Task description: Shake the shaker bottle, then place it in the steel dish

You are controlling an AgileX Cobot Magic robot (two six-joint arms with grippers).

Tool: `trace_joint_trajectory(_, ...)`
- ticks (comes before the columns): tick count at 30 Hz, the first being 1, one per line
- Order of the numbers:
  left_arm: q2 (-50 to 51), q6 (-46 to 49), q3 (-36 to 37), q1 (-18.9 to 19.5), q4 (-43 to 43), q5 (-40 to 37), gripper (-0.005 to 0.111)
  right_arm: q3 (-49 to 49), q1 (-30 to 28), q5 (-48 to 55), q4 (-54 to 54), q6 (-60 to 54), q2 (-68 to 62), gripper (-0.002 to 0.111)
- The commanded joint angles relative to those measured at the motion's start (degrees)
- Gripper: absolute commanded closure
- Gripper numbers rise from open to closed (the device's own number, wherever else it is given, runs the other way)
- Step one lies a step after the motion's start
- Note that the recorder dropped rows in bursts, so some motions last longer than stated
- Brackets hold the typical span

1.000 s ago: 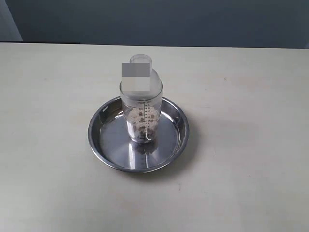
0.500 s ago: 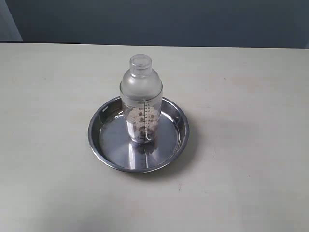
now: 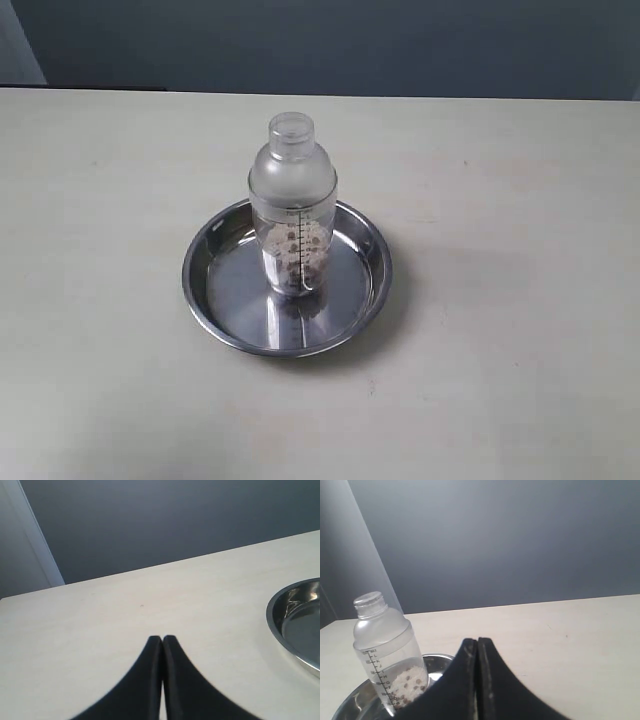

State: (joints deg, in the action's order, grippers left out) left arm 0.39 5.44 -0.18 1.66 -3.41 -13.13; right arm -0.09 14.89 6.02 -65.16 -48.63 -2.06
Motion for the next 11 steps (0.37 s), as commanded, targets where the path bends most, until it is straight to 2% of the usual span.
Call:
trace_joint_trajectory(1,-0.4,-0.4,0.2,-0.1,-0.7,-0.1,0.106,0.1,0.0,-0.6,0.2,-0.2,0.2,0.109)
trace_joint_trajectory(11,-0.4,-0.5,0.2,-0.1,-1.0,-0.4,0.106,0.1,0.0,-0.6,0.2,-0.2,0.2,0.109)
